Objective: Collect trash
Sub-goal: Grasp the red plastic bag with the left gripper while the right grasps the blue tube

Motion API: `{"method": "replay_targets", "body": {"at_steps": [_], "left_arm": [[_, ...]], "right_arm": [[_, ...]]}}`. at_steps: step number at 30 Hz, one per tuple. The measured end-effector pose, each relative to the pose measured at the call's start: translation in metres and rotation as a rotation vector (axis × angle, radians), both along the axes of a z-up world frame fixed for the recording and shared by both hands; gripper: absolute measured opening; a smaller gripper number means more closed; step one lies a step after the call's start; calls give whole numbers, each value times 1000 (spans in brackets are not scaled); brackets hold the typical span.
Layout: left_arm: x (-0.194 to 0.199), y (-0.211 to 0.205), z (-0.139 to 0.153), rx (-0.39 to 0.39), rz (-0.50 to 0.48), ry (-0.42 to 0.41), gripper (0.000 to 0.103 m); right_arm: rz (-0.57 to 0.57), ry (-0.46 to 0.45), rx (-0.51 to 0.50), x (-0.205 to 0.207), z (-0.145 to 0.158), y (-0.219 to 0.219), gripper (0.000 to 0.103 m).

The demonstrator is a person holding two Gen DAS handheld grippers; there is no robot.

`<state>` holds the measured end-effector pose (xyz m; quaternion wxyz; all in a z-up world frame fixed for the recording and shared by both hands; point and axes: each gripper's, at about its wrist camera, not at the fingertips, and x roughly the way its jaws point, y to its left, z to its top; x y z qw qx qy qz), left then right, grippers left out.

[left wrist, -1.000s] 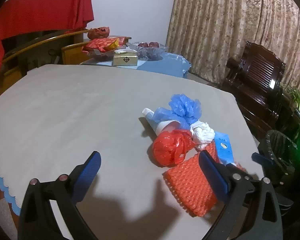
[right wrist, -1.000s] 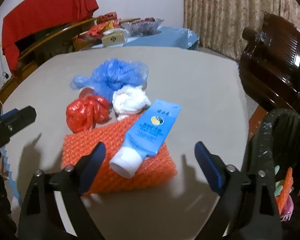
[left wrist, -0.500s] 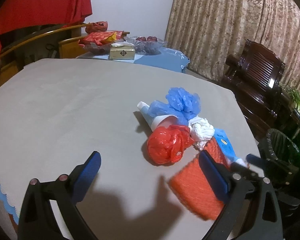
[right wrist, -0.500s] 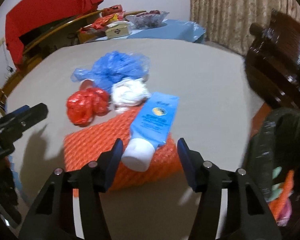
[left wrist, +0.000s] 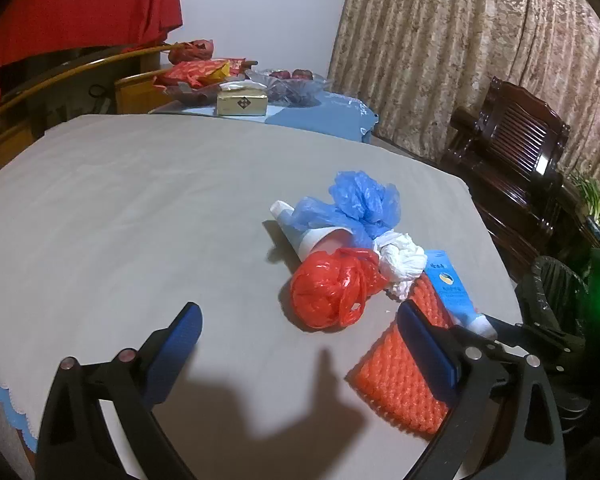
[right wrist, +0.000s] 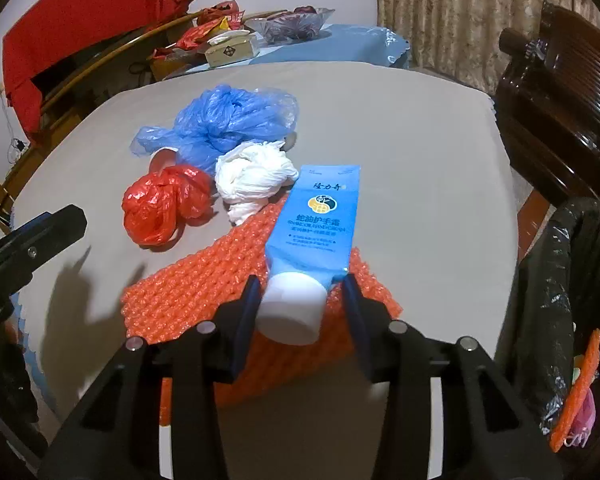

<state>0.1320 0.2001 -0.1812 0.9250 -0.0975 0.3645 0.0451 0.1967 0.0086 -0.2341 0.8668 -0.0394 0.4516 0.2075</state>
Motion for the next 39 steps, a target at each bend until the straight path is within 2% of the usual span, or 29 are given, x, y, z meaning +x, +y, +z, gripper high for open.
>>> {"method": "replay_targets", "body": {"at_steps": [3, 5, 9, 19, 22, 25, 28, 30, 35, 39], "left_arm": [[2, -3, -1, -1, -6, 4, 95], [3, -5, -1, -3, -11, 5, 95], [3, -9, 2, -3, -19, -2, 95], [16, -14, -2, -7, -21, 6, 95], [27, -16, -5, 3, -18, 16, 91], [40, -15, -17, 0, -12, 46, 83], [51, -13, -31, -8, -2, 85, 68], [56, -9, -39, -37, -11, 103, 45], [45, -8, -36, -47, -12, 81, 37], [30, -10, -18, -44, -10, 43, 36]], "right_arm": [[12, 0, -2, 2, 0, 0, 41], [11, 1, 21, 4, 3, -4, 29], [6, -32, 71, 6, 15, -15, 29], [-3, -66, 58, 7, 26, -20, 29], [-11, -66, 58, 10, 26, -23, 29], [-14, -61, 59, 12, 25, -25, 29], [-15, -58, 58, 13, 25, -27, 29], [-14, -62, 56, 12, 26, -29, 29], [-14, -73, 61, 10, 31, -34, 29], [-18, -85, 77, 8, 40, -39, 29]]}}
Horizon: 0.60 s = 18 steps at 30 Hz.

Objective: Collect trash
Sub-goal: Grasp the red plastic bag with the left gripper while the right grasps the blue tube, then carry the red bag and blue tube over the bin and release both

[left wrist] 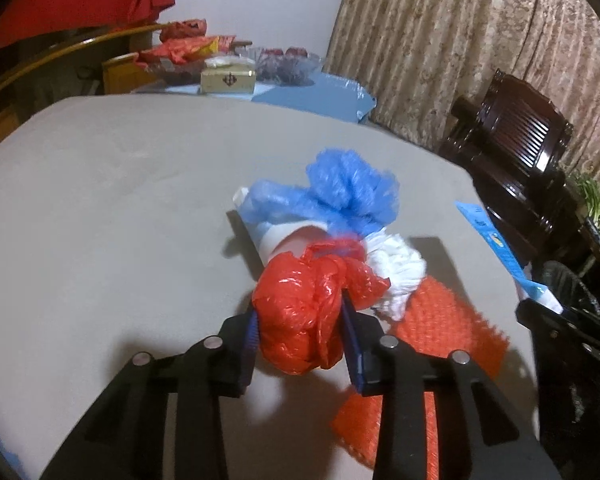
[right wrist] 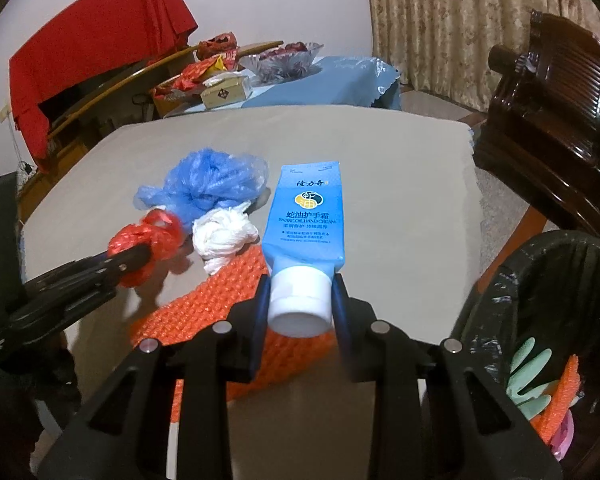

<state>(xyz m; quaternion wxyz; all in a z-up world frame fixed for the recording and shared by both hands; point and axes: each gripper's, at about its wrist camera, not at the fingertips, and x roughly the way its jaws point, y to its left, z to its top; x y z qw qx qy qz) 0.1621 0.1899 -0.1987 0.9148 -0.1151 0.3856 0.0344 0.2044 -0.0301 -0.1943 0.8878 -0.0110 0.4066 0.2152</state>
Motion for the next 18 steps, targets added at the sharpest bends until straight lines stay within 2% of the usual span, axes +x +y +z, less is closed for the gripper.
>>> {"method": "replay_targets", "body": {"at_steps": [12, 18], "left_arm": [[-26, -31, 63, 21, -26, -81, 36], [-29, -57, 84, 23, -64, -124, 36]], "right_arm": [[6, -75, 38, -23, 46, -23, 29], [-7, -115, 51, -35, 68, -41, 29]]}}
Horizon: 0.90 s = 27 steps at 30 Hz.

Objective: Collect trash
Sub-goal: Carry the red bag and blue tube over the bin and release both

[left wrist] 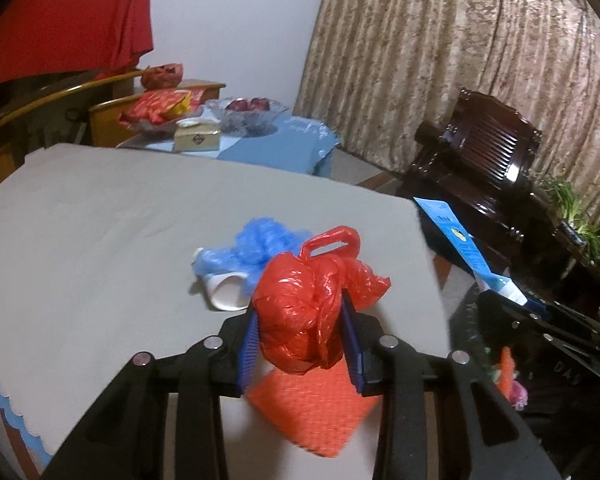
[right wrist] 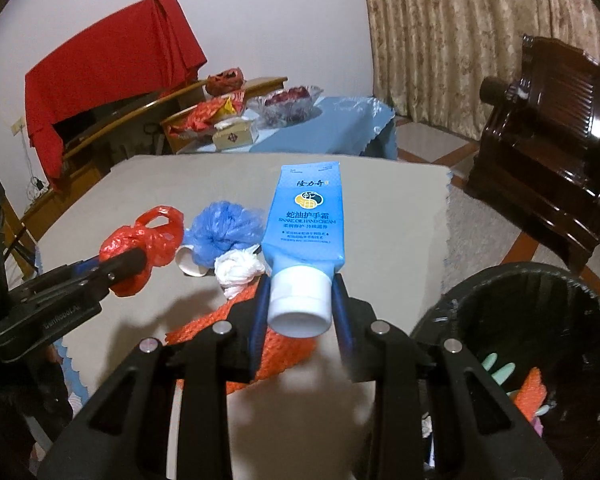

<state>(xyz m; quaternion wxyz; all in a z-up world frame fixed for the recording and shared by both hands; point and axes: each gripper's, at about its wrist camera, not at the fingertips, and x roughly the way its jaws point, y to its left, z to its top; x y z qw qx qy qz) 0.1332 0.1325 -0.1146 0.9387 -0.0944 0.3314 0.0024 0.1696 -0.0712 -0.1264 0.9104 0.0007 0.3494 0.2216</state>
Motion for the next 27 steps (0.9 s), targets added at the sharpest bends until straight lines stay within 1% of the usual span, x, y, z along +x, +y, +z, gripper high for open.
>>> {"method": "replay_targets", "body": {"at_steps": [7, 15, 21, 27], "left_arm": [[-3, -30, 18, 3, -48, -32, 36], [-4, -69, 32, 1, -112, -55, 36], [-5, -101, 38, -2, -170, -72, 36], [-6, -133, 41, -2, -244, -78, 36]], "right_arm": [[-36, -44, 13, -17, 21, -30, 29], [-91, -98, 10, -37, 46, -71, 29], [-155, -119, 1, -51, 54, -106, 29], [-223, -124, -12, -60, 53, -140, 29]]}}
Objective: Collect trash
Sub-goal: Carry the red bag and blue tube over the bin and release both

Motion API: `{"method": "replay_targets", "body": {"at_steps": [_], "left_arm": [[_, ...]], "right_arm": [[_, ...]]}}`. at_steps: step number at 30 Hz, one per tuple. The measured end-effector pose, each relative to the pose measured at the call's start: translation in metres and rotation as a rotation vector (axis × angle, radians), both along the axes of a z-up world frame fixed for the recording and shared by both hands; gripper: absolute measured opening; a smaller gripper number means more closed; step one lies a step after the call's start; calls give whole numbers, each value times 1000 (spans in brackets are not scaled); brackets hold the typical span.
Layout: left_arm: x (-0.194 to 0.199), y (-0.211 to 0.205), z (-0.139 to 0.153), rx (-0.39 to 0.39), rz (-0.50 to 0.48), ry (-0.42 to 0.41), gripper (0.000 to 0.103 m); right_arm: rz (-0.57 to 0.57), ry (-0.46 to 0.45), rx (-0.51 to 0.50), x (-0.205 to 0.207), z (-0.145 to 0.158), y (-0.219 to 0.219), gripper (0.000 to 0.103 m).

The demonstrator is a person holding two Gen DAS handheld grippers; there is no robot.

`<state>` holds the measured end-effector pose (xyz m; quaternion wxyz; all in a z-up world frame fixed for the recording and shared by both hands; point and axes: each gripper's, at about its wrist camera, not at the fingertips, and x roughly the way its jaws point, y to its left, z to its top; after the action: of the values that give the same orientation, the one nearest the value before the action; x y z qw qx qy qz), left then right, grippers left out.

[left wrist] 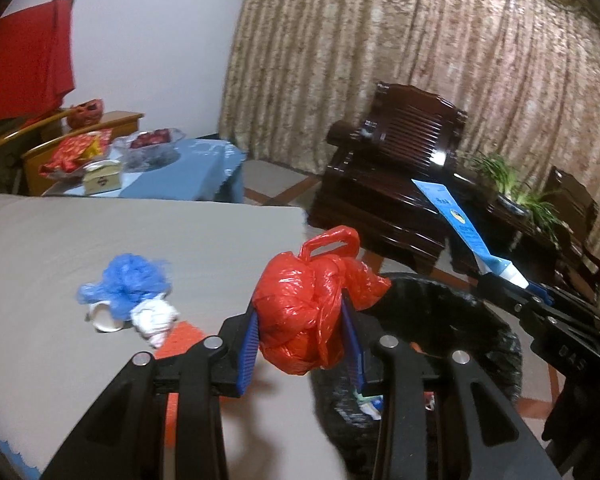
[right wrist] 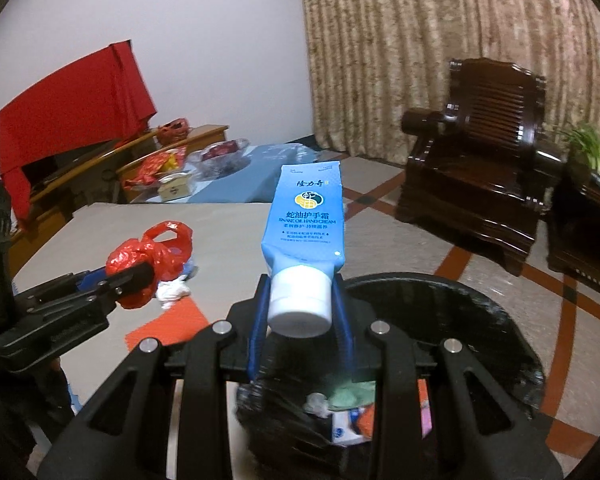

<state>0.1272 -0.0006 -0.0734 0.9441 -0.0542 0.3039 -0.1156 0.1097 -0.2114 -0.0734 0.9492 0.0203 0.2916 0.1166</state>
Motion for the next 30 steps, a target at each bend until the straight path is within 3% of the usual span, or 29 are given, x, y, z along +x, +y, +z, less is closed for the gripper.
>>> {"method": "replay_targets", "body": {"at_steps": [11, 25, 30], "left_arm": [[2, -63, -14, 23, -145, 28, 37], [17, -114, -41, 36, -247, 80, 37], [21, -118, -46, 9, -272, 97, 46]], "right_arm": [[-125, 38, -15, -14, -21, -62, 29], [-193, 91, -19, -19, -46, -92, 29], [-219, 117, -31, -15, -54, -99, 31]]}}
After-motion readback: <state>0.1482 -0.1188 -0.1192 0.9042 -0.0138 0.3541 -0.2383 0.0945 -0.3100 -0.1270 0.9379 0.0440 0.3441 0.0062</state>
